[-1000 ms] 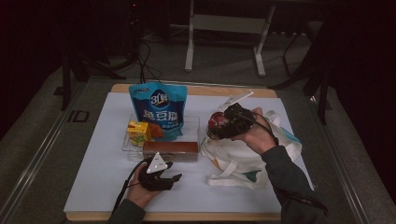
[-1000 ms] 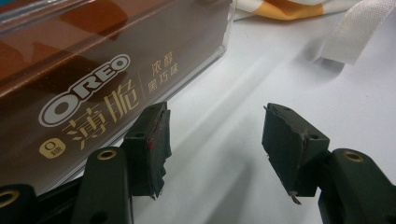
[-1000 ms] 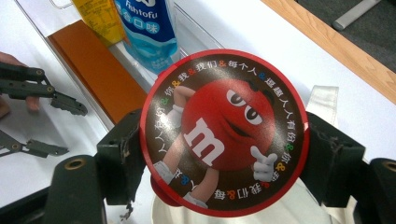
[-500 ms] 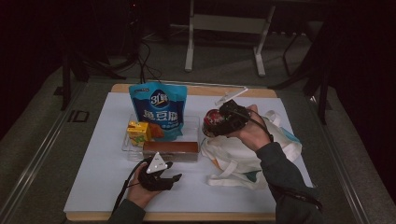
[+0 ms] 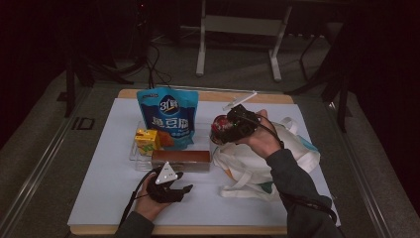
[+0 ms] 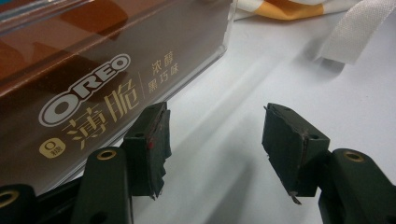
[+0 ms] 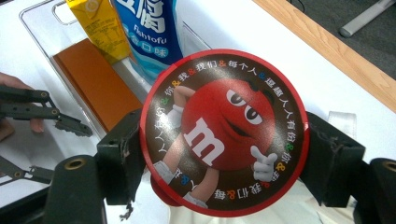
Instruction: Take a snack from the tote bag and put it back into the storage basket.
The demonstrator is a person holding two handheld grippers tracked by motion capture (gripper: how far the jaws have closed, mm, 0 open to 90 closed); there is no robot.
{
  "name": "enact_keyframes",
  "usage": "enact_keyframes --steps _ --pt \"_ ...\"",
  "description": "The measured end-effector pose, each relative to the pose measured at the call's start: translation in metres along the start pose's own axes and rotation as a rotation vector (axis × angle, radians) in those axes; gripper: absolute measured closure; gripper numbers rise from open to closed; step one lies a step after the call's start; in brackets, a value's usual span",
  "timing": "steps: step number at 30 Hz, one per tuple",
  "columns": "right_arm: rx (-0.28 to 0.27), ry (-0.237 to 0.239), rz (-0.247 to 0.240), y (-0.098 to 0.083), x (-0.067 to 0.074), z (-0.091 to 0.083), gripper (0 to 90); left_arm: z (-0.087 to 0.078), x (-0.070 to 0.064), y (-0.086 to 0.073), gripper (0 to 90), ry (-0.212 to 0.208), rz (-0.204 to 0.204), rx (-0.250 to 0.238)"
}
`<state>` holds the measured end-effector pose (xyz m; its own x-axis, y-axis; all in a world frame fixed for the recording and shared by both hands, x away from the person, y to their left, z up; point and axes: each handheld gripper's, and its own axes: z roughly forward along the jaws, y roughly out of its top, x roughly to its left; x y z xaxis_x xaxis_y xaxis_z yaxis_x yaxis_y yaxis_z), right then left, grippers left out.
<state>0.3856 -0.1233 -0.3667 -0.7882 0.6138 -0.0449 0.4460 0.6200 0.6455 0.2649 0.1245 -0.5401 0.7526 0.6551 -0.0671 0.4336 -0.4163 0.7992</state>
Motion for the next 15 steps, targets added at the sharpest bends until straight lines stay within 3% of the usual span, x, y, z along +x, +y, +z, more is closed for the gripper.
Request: enact_keyframes --steps 15 --pt "-0.007 0.015 -0.015 0.012 0.010 0.011 25.5 0.000 0.000 0.000 41.5 0.000 0.001 0.001"
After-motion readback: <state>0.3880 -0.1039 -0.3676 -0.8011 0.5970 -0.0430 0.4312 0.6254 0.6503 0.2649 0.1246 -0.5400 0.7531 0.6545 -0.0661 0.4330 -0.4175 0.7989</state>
